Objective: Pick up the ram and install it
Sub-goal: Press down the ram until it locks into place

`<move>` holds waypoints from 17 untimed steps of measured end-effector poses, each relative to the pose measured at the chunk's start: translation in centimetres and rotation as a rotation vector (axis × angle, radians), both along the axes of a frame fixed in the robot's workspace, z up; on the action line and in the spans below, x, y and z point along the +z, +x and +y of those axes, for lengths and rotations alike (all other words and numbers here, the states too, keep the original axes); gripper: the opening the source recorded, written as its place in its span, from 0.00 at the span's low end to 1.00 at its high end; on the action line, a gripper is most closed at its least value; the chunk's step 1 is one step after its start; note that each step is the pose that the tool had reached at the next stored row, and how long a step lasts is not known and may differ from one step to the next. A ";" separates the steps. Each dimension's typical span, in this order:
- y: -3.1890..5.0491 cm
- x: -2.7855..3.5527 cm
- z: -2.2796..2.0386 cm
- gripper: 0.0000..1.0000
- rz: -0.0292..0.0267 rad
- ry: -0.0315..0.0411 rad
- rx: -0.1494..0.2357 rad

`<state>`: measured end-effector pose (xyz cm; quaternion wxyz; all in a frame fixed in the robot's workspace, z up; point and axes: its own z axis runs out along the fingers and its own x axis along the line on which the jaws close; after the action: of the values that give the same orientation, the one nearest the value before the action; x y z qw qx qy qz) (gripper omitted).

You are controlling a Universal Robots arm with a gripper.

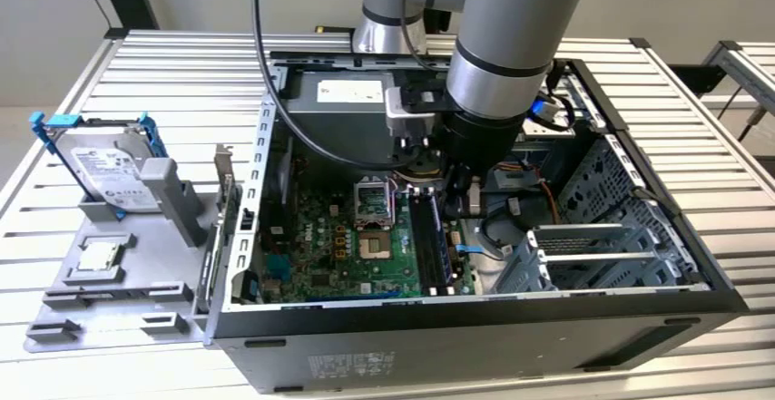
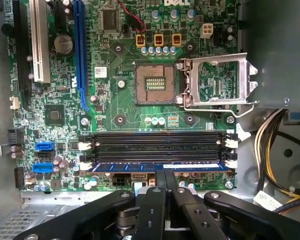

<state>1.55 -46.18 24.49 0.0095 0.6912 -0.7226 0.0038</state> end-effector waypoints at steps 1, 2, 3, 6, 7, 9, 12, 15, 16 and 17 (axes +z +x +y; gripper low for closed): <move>0.00 0.00 0.00 0.00 0.0000 0.0000 0.001; 0.00 0.00 0.00 0.00 0.0000 0.0000 0.001; 0.00 0.00 0.00 0.00 0.0000 0.0000 0.002; 0.00 0.00 0.00 0.00 0.0000 0.0000 0.002; 0.00 0.00 0.00 0.00 0.0000 0.0000 0.002; 0.00 0.00 0.00 0.00 0.0000 0.0000 0.003; 0.00 0.00 0.00 0.00 0.0000 -0.0001 0.013; 0.00 -0.01 0.00 0.00 0.0000 -0.0001 0.018; 0.00 -0.02 0.00 0.00 0.0000 0.0000 0.020; 0.00 -0.02 0.00 0.00 0.0000 0.0000 0.021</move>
<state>1.55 -46.18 24.47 0.0095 0.6988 -0.7152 0.0039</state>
